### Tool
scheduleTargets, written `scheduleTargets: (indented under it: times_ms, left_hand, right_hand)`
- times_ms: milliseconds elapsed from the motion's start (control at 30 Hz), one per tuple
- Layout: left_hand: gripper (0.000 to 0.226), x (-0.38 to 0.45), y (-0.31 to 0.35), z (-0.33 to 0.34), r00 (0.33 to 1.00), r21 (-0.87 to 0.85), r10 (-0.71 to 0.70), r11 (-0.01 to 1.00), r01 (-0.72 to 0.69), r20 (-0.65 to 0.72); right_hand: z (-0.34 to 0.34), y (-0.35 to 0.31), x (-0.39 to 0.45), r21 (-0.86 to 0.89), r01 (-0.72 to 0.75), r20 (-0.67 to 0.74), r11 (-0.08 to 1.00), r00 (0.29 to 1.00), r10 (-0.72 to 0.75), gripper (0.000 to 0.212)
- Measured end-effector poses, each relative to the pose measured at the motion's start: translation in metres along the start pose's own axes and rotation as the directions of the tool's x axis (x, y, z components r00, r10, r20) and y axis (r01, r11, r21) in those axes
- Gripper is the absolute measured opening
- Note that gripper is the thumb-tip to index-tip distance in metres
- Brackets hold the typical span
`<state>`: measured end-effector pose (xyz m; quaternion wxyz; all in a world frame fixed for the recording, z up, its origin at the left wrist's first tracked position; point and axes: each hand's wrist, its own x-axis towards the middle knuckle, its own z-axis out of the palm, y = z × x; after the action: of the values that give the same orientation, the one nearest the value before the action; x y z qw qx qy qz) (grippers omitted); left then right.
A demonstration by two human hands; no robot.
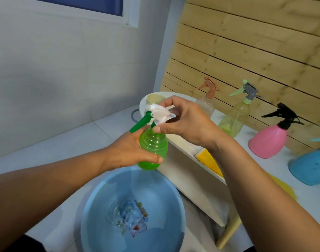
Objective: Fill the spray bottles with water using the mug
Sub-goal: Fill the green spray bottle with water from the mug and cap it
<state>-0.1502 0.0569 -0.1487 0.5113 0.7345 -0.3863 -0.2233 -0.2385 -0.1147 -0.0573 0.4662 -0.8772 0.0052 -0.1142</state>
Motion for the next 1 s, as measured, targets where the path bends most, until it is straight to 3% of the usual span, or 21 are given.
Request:
scheduleTargets:
  times_ms: [333,567,833,1000]
  left_hand:
    - [0.052,0.081,0.043,0.027,0.995,0.008,0.070,0.997,-0.071,0.077]
    - [0.071,0.120,0.038,0.057,0.996,0.051,0.044,0.998,-0.048,0.081]
    - [0.057,0.138,0.035,0.067,0.991,0.022,-0.032,0.999,0.029,0.132]
    - [0.055,0.138,0.034,0.074,0.991,0.013,-0.013,1.000,0.012,0.132]
  right_hand:
    - [-0.059,0.022,-0.002,0.249,-0.006,-0.216,0.968,0.975,0.062,0.047]
    - [-0.073,0.050,-0.004,0.278,-0.023,-0.282,0.960,0.954,0.104,0.055]
    - [-0.068,0.077,0.003,0.209,-0.040,-0.452,0.977,0.882,0.133,0.064]
    - [-0.071,0.087,-0.001,0.293,-0.058,-0.465,0.954,0.864,0.195,0.065]
